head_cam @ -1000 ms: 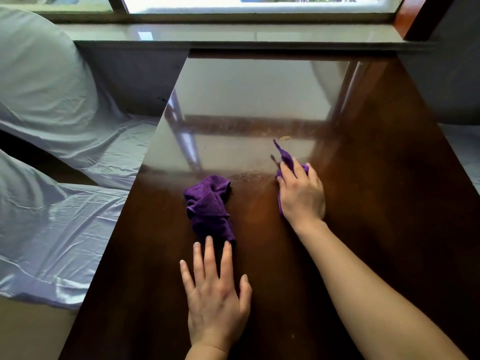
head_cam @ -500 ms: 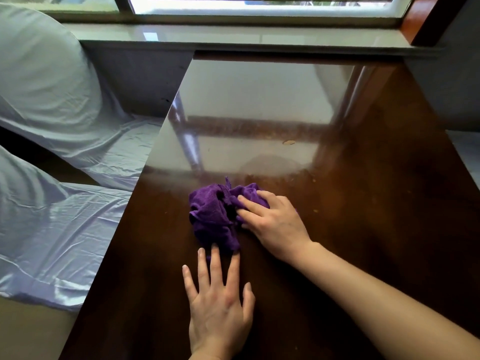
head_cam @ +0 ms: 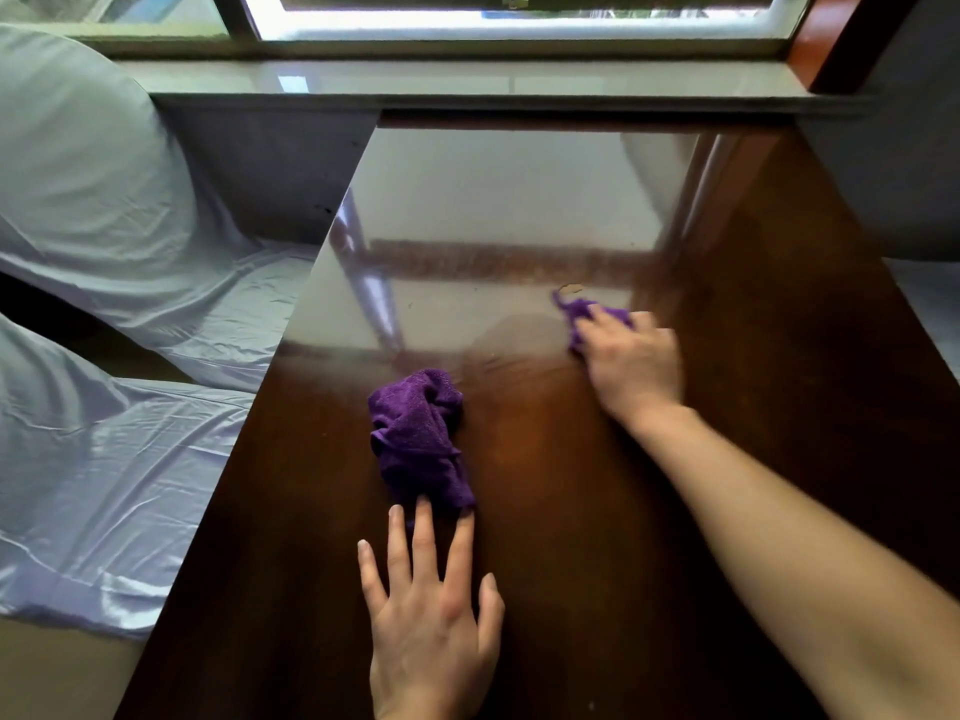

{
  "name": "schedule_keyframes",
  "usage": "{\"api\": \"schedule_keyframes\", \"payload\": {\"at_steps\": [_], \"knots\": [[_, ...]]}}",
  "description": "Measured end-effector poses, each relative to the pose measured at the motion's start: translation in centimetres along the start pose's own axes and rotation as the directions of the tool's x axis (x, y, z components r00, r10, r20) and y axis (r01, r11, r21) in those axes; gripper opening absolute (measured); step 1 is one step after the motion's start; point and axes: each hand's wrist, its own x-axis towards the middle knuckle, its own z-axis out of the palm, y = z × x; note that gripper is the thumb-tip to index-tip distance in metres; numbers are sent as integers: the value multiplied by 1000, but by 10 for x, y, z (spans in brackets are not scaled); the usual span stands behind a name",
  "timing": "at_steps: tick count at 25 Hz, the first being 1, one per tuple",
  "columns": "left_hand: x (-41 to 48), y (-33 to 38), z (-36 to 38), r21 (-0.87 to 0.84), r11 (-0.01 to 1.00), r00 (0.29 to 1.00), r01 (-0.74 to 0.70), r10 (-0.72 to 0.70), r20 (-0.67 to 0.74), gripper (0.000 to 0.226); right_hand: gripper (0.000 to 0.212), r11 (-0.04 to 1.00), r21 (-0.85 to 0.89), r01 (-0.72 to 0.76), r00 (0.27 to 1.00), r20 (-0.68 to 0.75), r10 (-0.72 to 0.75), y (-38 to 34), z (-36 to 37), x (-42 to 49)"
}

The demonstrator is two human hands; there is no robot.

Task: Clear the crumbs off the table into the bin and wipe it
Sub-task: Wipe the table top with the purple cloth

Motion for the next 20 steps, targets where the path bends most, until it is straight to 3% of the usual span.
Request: {"api": "schedule_keyframes", "payload": {"at_steps": [3,6,9,11,13,14,15,17,19,20], "knots": [[2,0,2,7,1000,1000,-5,5,2,66,28,955,6,-296,955,21,296,68,-5,-13],[0,2,-3,8,1000,1000,-1,1,9,66,30,937,67,-343,939,3,344,36,-15,-28],[1,3,-6,-6,1000,1000,10,-10,11,65,29,980,110,-163,986,-27,167,-28,-24,-75],[0,5,-8,-22,1000,1000,12,-12,6,65,28,976,199,85,995,-73,-71,-72,-26,-130],[-2,5,-8,-13,1000,1000,9,-9,1,65,27,919,192,345,936,-139,-323,-84,-31,-154],[-3,5,-8,-7,1000,1000,8,-8,-6,65,27,899,162,406,912,-141,-386,-73,-33,-143],[-2,5,-7,-9,1000,1000,8,-8,-9,65,28,912,104,398,915,-126,-385,-61,-32,-123],[1,6,-6,-11,1000,1000,10,-10,-9,66,29,980,62,188,982,-25,-186,-44,-29,-68],[0,6,-3,1,1000,1000,8,-8,-9,67,27,991,128,-40,999,39,35,-58,-24,-18],[0,5,-2,4,1000,1000,7,-7,-10,67,27,983,174,-64,997,64,54,-76,-18,1]]}}
